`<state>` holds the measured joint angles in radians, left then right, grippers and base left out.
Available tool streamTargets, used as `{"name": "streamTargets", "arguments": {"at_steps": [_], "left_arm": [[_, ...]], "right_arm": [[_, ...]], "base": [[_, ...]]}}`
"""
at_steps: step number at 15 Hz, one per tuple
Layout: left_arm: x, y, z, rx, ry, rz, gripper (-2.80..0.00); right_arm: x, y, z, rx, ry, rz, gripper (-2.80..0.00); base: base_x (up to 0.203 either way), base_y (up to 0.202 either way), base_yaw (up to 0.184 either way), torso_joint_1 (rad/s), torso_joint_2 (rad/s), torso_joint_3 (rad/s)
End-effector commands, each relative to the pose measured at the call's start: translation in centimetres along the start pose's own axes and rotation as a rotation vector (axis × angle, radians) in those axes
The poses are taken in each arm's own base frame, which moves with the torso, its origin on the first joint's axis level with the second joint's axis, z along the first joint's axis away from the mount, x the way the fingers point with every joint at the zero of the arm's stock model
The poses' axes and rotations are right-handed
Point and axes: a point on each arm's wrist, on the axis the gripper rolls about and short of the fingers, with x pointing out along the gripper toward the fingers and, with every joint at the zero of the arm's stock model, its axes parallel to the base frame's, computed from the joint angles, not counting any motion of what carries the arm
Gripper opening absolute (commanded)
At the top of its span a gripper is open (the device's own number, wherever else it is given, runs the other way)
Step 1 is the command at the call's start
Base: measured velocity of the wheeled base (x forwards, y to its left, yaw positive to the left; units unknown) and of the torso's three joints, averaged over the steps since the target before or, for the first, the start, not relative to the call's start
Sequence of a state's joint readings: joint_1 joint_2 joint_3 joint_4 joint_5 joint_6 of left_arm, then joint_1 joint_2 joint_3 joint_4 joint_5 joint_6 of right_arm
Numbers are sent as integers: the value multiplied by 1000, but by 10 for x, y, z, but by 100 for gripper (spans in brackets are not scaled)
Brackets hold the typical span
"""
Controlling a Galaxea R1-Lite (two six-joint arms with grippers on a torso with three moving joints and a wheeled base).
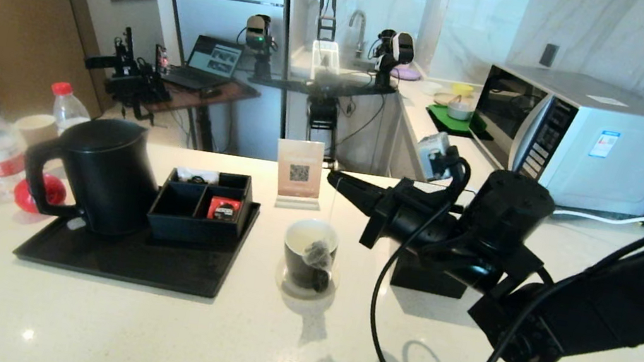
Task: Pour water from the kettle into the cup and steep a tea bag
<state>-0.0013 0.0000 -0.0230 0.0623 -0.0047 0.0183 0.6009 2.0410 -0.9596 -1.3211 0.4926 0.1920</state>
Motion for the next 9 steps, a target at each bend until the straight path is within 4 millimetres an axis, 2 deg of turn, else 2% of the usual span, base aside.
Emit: {"name": "streamTargets", "arguments": {"at_steps": [1, 4, 9], "left_arm": [[0, 0, 0, 0, 1, 0, -280], [0, 0, 0, 0, 1, 0, -280], [0, 0, 0, 0, 1, 0, -280]], "right_arm": [[-1, 2, 9, -13, -25, 7, -280], [-3, 1, 26, -34, -62, 2, -280], [-16, -21, 70, -95, -133, -68, -280]], "base": [[0, 0, 0, 0, 0, 0], [0, 0, 0, 0, 0, 0], [0, 0, 0, 0, 0, 0]]}}
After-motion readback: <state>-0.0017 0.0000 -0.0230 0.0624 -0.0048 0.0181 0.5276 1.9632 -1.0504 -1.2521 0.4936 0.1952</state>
